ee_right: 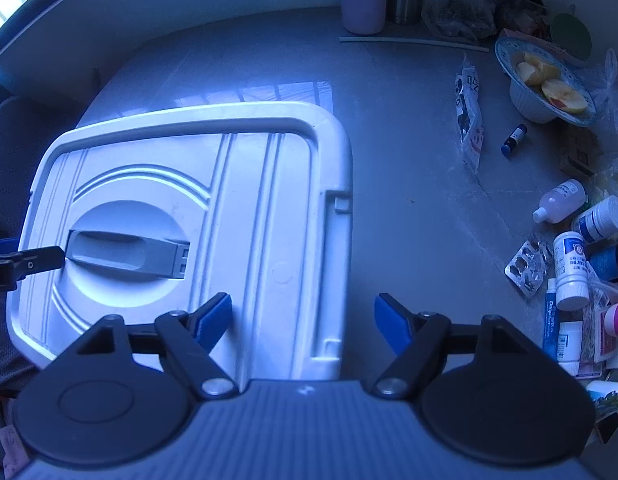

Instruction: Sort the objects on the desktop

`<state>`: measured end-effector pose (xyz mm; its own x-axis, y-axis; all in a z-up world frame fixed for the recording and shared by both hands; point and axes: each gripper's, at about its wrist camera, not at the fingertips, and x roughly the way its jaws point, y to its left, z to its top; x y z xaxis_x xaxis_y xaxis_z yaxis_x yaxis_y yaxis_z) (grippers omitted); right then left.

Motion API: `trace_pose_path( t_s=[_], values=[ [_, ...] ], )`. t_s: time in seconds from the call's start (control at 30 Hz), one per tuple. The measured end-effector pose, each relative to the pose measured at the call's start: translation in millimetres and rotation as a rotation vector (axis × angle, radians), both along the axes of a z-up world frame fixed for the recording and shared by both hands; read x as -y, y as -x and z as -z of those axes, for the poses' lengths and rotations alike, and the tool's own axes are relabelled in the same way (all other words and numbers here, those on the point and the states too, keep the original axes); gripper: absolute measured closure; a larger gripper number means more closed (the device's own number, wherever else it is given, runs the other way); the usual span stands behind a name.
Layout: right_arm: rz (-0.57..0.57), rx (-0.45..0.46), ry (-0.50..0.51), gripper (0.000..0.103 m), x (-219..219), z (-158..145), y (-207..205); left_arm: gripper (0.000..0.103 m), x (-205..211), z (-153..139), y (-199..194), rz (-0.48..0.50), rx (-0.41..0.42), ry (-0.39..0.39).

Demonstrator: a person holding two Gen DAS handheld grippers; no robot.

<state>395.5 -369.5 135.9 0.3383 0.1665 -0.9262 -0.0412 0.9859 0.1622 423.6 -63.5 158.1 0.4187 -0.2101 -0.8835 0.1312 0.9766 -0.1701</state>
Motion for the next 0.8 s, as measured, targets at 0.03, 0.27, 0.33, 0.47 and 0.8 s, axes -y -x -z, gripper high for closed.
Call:
trace_pose_path(
  t_s=[0.03,0.27,0.33,0.47,0.8],
  values=[
    [0.006,0.002,-0.001,0.025,0.2,0.0,0.7,0.000,0.3,0.2,0.3,0.002,0.003,0.000],
    [0.040,0.016,-0.003,0.025,-2.5,-4.0,16.2,0.000,3.4,-3.8,5.6,0.026,0.025,-0.009],
    [0.053,0.015,0.005,0.025,-1.6,0.3,19.6,0.000,4.6,-0.6,7.8,0.039,0.026,-0.017],
    [0.094,0.023,-0.024,0.023,3.7,3.9,23.8,0.000,0.9,1.6,11.1,0.038,0.043,0.003],
    [0.153,0.170,0.031,0.022,-11.0,-10.4,41.1,0.000,-3.3,-9.9,38.2,0.003,0.251,0.002]
  ],
)
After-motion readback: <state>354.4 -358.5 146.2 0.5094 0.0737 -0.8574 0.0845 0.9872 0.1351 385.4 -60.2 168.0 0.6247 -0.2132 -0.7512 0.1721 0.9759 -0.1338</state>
